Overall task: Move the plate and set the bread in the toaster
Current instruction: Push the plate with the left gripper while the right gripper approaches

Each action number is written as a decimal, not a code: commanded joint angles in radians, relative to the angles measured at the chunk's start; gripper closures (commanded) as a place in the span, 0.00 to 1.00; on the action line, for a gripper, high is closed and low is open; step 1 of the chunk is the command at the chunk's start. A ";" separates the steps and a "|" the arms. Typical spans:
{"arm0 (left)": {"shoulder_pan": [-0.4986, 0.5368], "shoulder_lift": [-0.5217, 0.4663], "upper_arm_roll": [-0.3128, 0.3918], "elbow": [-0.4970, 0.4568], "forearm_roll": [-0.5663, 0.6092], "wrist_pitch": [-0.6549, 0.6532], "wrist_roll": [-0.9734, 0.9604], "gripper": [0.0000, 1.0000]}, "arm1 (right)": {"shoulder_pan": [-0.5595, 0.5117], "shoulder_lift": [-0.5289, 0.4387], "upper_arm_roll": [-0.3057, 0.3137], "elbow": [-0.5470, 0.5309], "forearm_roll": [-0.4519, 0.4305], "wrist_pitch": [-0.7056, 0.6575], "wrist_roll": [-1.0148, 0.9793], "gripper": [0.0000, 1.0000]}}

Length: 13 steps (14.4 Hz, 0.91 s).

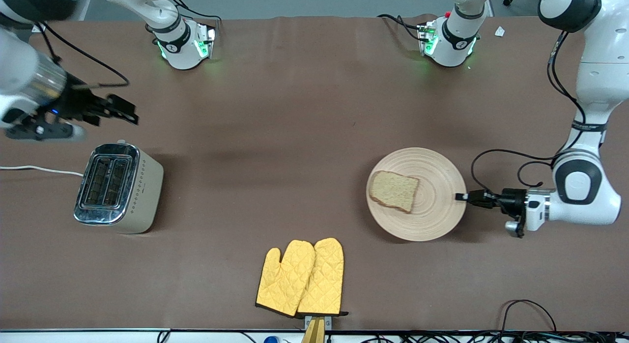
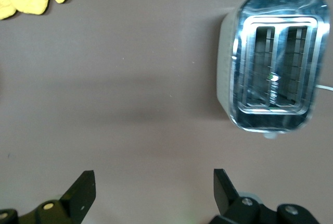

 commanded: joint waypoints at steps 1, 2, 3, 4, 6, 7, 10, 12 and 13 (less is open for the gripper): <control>-0.027 -0.019 -0.086 -0.011 -0.036 0.059 -0.105 1.00 | 0.064 0.044 -0.007 -0.070 0.005 0.094 0.102 0.00; -0.069 -0.014 -0.091 -0.011 -0.057 0.104 -0.130 1.00 | 0.081 0.084 -0.009 -0.070 -0.005 0.116 0.121 0.00; -0.125 -0.013 -0.091 -0.012 -0.089 0.142 -0.144 1.00 | 0.083 0.118 -0.007 -0.070 -0.005 0.148 0.122 0.00; -0.186 -0.009 -0.091 -0.014 -0.132 0.188 -0.158 1.00 | 0.086 0.155 -0.009 -0.070 -0.008 0.178 0.127 0.00; -0.309 0.004 -0.089 -0.016 -0.198 0.309 -0.208 1.00 | 0.103 0.205 -0.010 -0.070 -0.015 0.238 0.138 0.00; -0.365 0.017 -0.089 -0.014 -0.218 0.370 -0.216 1.00 | 0.106 0.227 -0.010 -0.070 -0.030 0.269 0.153 0.00; -0.494 0.079 -0.089 -0.011 -0.293 0.504 -0.210 1.00 | 0.117 0.275 -0.010 -0.071 -0.041 0.344 0.196 0.00; -0.559 0.098 -0.089 -0.009 -0.302 0.592 -0.210 1.00 | 0.143 0.295 -0.010 -0.082 -0.051 0.369 0.220 0.00; -0.585 0.118 -0.089 0.012 -0.304 0.621 -0.208 1.00 | 0.150 0.295 -0.010 -0.099 -0.071 0.387 0.249 0.00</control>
